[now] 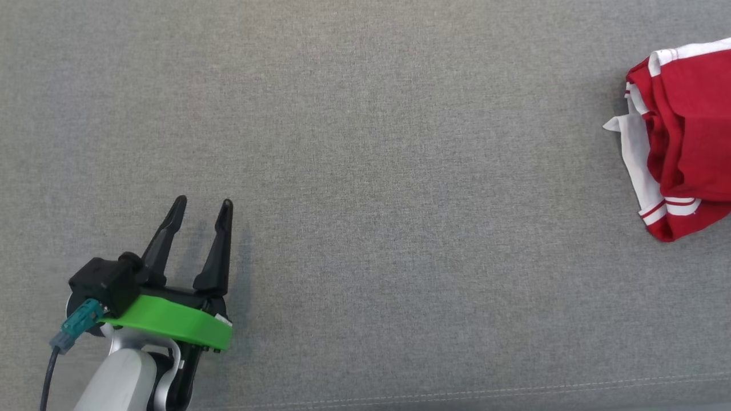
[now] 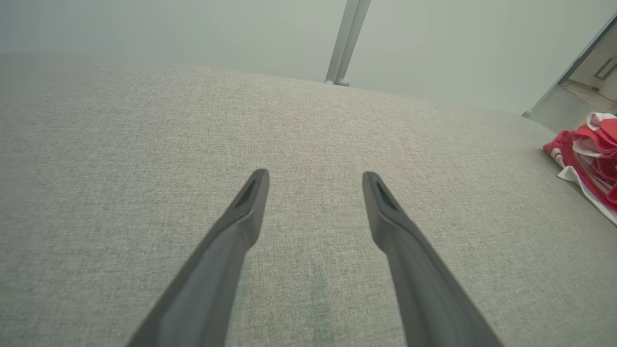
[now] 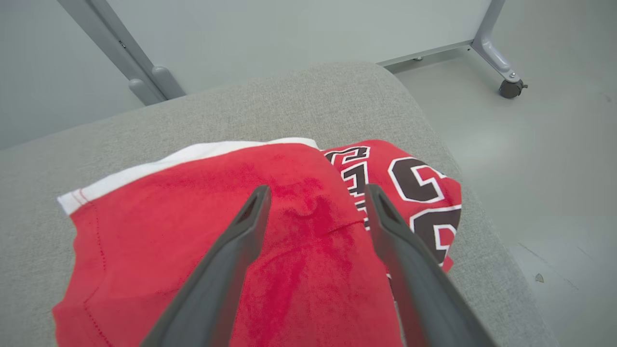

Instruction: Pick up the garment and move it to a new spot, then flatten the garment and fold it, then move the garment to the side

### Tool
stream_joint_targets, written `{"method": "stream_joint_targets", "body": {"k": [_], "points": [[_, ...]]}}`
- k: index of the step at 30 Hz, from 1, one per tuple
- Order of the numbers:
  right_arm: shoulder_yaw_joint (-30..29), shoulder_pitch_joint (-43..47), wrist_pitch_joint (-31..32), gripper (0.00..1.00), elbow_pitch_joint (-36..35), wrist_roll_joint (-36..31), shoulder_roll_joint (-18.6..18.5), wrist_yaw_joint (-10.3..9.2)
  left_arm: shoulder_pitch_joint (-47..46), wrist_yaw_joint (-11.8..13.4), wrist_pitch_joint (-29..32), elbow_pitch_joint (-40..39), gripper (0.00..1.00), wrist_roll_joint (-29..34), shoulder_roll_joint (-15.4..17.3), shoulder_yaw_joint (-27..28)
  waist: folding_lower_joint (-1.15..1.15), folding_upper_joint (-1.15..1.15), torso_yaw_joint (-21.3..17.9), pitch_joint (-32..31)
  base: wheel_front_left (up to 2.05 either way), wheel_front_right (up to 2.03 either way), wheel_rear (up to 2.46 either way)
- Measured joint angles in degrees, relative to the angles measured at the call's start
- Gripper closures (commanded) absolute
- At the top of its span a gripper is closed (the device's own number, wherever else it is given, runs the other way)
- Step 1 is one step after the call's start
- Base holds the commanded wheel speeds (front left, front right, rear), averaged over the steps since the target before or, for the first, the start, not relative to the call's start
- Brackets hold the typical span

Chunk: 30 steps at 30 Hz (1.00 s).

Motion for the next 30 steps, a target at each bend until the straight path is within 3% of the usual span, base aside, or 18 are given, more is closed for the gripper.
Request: {"method": "stream_joint_targets", "body": {"k": [3, 6, 18, 30], "points": [[0.8, 0.0, -5.2, 0.0, -3.6, -3.7, 0.4, 0.83, 0.7, 0.8, 0.0, 1.5, 0.0, 0.1, 0.5, 0.7, 0.0, 0.0, -0.3, -2.0, 0.0, 0.0, 0.0], [0.9, 0.3, -11.2, 0.0, -6.1, -7.5, 1.6, 0.07, 2.1, 1.7, 0.0, 3.2, 0.0, 0.3, 0.6, 1.4, 0.0, 0.0, -0.7, -4.1, 0.0, 0.0, 0.0], [7.3, 12.6, -25.5, 0.0, -8.5, -16.7, 13.7, -2.43, 7.1, 3.5, -0.4, 9.2, 0.0, 3.5, 2.2, 2.5, 0.0, 0.0, -2.8, -13.3, 0.0, 0.0, 0.0], [8.2, 21.8, -25.9, 0.0, -6.3, -22.1, 19.4, -2.89, 10.6, 4.8, -0.5, 11.9, 0.0, 4.5, 1.4, 4.1, 0.0, 0.0, -2.7, -20.7, 0.0, 0.0, 0.0]]}}
